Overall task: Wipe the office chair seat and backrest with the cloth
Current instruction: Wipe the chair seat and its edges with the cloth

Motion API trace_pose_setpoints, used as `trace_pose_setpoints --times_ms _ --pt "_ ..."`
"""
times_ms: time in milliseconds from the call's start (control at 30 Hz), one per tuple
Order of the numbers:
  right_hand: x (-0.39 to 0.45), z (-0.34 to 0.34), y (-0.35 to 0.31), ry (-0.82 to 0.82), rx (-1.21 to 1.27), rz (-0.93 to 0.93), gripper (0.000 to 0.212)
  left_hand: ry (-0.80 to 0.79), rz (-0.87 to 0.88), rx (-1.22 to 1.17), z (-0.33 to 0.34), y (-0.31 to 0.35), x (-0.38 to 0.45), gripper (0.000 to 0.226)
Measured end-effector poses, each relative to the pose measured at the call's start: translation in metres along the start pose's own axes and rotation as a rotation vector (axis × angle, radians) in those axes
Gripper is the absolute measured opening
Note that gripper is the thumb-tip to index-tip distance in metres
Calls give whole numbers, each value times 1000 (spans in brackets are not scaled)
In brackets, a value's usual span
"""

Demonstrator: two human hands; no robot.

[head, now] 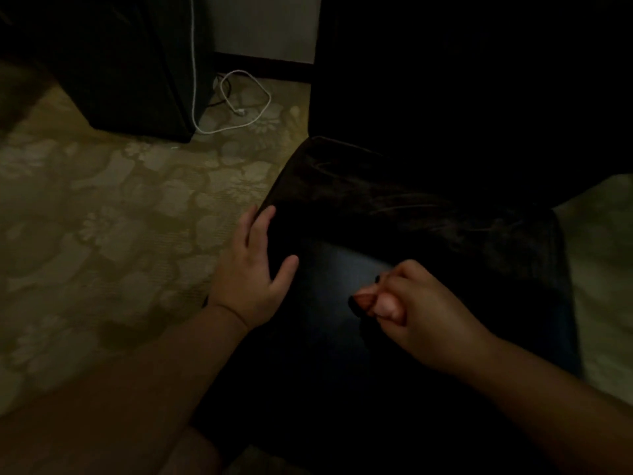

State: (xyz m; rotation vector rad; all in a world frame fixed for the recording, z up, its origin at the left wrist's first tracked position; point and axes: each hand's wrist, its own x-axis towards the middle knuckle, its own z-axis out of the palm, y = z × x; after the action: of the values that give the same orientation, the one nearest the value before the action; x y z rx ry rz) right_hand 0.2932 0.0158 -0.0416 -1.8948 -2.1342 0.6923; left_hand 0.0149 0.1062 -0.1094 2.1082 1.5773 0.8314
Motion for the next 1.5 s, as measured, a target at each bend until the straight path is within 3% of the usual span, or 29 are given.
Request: trace_pose_setpoints --times_ms 200,367,533,633,767,867,967,1100,1200,1233,1300,1367,1400,1500 --pt "-45 6 9 66 91 -4 31 -89 39 141 -9 8 -23 82" --pt "-98 -14 43 31 89 -2 31 -138 14 181 -18 11 -29 83" --pt "-153 -33 116 281 44 178 34 -162 137 334 -20 24 -22 74" --pt "-154 -38 144 425 92 306 32 -170 310 269 2 79 -27 60" --pt "-129 -27 138 529 43 459 22 -329 420 110 60 171 -39 56" --pt "-131 -12 131 529 -92 442 33 -415 377 184 89 185 -53 56" --pt "-135 -16 135 544 -43 427 23 -420 418 243 93 175 -60 51" --pt "-102 -40 163 409 -136 378 36 -455 437 258 90 173 -57 48" --pt "-65 -54 168 529 -66 550 28 -460 437 251 90 172 -59 46" --pt "-58 -52 162 557 -104 537 25 -458 429 246 89 172 -59 46" --pt "-67 -44 150 602 -169 305 16 -460 417 243 89 172 -57 45" --pt "-95 -39 160 481 -155 84 9 -463 412 241 89 172 -58 45" --pt "-108 -42 168 394 -158 67 7 -458 415 241 89 171 -60 45" --pt "-117 -52 208 354 -186 266 8 -458 428 240 90 168 -62 44"
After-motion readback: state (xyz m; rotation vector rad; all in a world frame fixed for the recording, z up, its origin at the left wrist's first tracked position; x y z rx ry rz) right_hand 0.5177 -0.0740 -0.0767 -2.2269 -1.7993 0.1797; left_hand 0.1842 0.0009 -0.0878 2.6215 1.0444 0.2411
